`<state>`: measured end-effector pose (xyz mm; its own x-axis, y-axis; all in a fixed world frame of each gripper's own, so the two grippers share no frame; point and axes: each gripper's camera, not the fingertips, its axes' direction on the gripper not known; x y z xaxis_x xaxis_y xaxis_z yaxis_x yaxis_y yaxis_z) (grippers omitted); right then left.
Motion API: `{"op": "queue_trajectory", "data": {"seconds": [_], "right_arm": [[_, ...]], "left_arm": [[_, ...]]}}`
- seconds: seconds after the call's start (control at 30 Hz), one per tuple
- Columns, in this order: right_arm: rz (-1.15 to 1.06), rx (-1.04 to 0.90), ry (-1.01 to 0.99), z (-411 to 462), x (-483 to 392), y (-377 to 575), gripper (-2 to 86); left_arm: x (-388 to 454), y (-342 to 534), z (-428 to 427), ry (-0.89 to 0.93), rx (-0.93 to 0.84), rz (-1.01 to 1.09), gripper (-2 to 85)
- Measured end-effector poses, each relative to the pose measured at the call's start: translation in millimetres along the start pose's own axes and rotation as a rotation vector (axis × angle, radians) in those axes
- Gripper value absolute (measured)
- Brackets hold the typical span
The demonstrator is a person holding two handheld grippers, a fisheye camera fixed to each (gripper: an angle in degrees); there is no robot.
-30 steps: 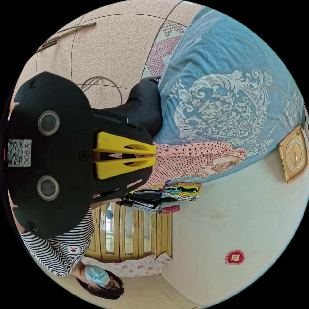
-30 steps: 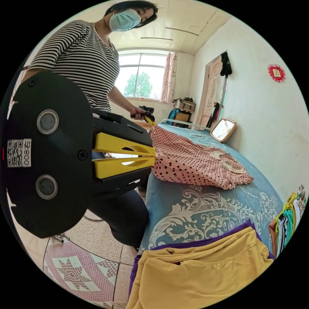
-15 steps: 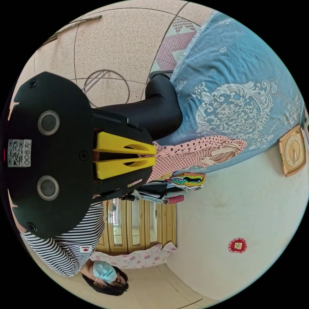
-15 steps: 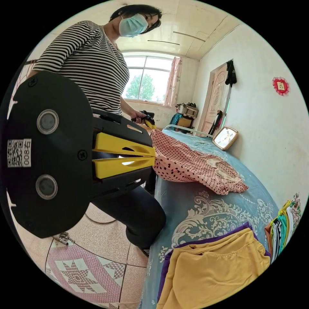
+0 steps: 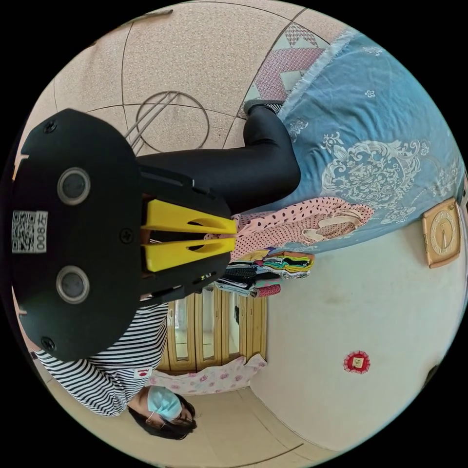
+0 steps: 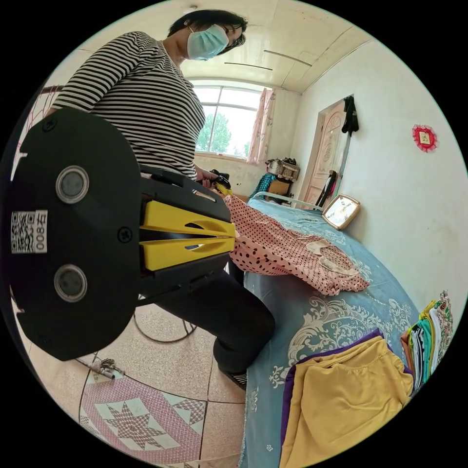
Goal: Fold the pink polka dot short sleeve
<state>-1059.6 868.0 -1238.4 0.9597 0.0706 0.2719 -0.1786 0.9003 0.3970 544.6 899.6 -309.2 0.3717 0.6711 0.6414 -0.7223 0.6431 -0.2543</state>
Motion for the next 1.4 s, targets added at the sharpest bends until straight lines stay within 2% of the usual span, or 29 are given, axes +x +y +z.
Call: {"op": "queue_trajectory", "data": {"seconds": [0.37, 0.77, 1.03, 1.4], "right_arm": [[-0.053, 0.053, 0.005, 43, 36, -109, 0.0], [-0.117, 0.058, 0.100, 131, 85, -353, 0.0], [-0.079, 0.014, 0.150, 239, 168, -527, 0.0], [0.006, -0.021, 0.198, 355, 277, -658, 0.1]], "left_arm": [[27, -122, 30, 0.004, 0.009, 0.076, 1.0], [60, -331, 72, -0.016, 0.088, 0.138, 1.1], [44, -463, 115, -0.036, 0.114, 0.084, 1.0], [13, -591, 171, -0.083, 0.130, 0.015, 1.6]]}}
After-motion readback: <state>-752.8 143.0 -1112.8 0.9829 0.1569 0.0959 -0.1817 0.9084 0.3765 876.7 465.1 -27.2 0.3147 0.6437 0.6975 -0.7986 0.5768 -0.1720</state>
